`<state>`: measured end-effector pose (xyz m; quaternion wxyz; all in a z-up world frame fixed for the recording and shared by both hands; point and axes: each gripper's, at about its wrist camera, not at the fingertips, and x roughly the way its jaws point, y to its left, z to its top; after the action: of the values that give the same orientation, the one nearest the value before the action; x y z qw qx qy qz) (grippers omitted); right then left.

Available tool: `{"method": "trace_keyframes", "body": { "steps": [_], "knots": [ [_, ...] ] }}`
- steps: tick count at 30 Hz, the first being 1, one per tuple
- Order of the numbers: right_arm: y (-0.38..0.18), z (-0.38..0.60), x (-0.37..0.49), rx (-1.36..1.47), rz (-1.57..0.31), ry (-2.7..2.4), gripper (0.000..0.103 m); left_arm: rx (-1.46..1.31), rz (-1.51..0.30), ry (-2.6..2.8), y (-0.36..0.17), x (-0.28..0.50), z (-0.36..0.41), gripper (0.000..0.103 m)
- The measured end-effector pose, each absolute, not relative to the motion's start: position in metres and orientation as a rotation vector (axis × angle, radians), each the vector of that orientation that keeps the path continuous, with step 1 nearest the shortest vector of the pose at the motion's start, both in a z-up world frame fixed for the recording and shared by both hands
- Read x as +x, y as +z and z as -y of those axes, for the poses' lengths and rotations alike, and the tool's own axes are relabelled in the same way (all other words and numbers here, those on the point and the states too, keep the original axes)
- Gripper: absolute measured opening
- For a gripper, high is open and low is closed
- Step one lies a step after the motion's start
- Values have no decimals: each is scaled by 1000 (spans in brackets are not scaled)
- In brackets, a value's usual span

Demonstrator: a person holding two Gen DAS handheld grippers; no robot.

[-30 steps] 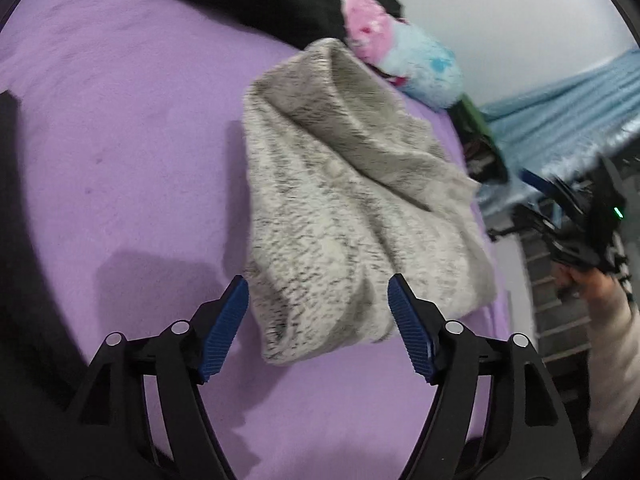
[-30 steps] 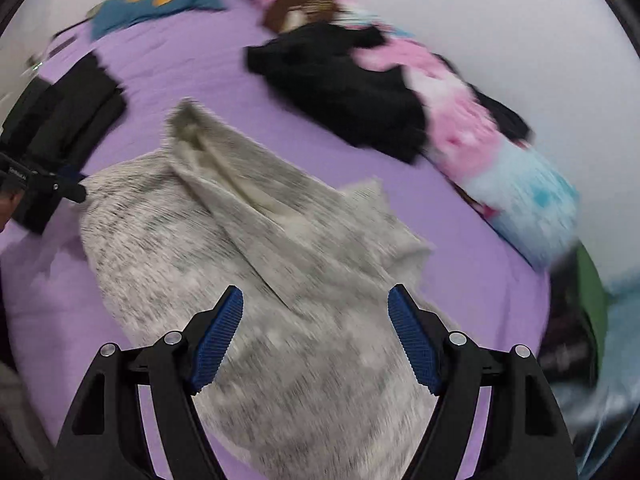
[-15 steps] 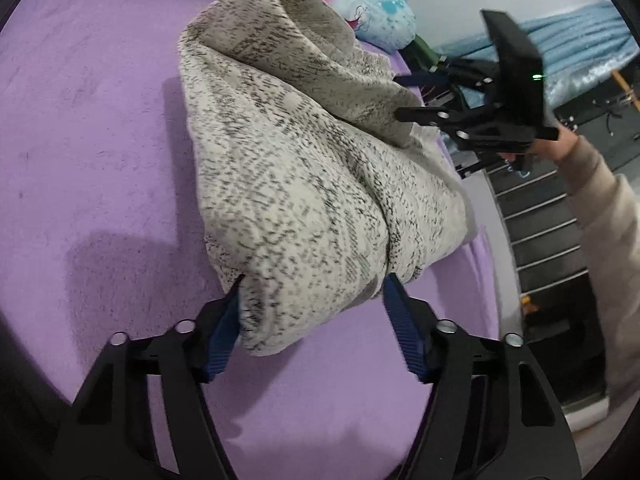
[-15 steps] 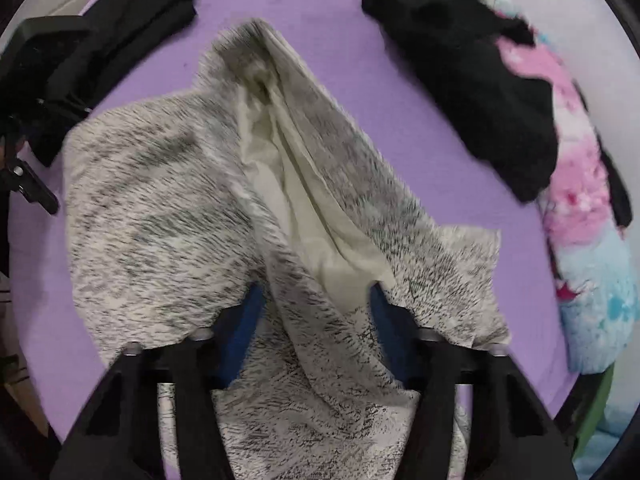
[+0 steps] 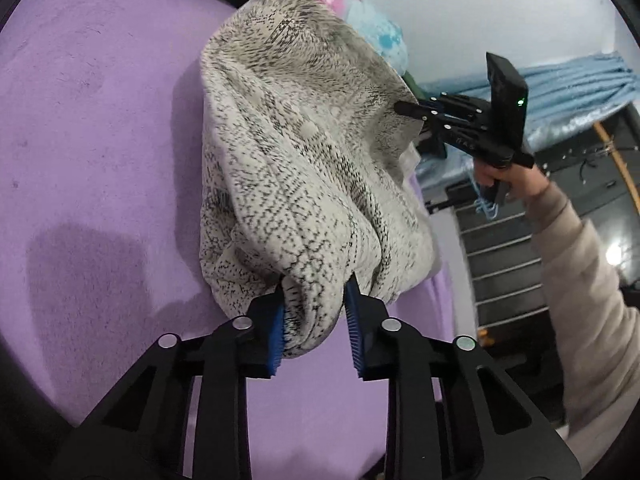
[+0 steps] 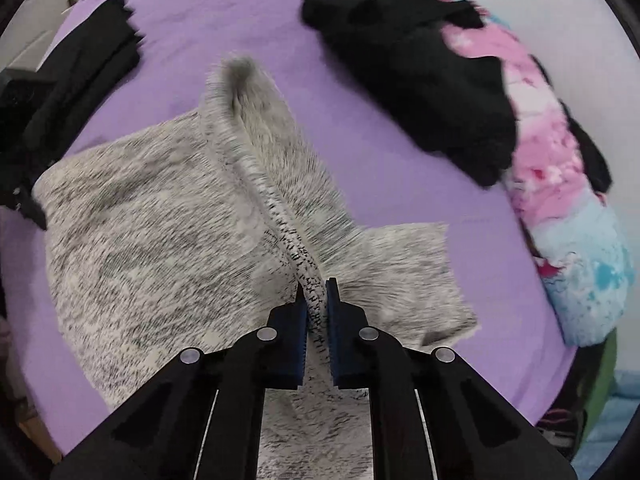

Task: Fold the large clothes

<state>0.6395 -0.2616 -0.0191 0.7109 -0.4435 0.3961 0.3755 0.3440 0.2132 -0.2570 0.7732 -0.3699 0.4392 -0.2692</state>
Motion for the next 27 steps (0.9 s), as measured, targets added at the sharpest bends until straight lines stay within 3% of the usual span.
{"method": "trace_keyframes", "body": {
  "steps": [6, 8, 10, 11, 12, 21, 23, 27],
  "knots": [
    [-28, 240, 661, -971, -829, 693, 9, -826, -923, -579, -255, 340, -214, 18],
    [-47, 233, 667, -1003, -819, 611, 13, -843, -919, -571, -257, 338, -217, 16],
    [-58, 226, 673, -1033, -803, 513, 31, -856, -915, -569, -259, 336, -228, 16],
    [-68, 226, 678, -1048, -787, 432, 53, -851, -918, -566, -259, 335, -227, 16],
    [-69, 227, 683, -1045, -779, 394, 66, -849, -921, -563, -258, 335, -225, 16],
    [-16, 250, 639, -863, -659, 393, 81, -750, -962, -557, -245, 337, -209, 17],
    [-2, 256, 609, -796, -623, 434, 88, -719, -973, -560, -245, 337, -206, 18],
    [-4, 267, 559, -715, -636, 515, 89, -689, -981, -584, -248, 340, -202, 27]
  ]
}}
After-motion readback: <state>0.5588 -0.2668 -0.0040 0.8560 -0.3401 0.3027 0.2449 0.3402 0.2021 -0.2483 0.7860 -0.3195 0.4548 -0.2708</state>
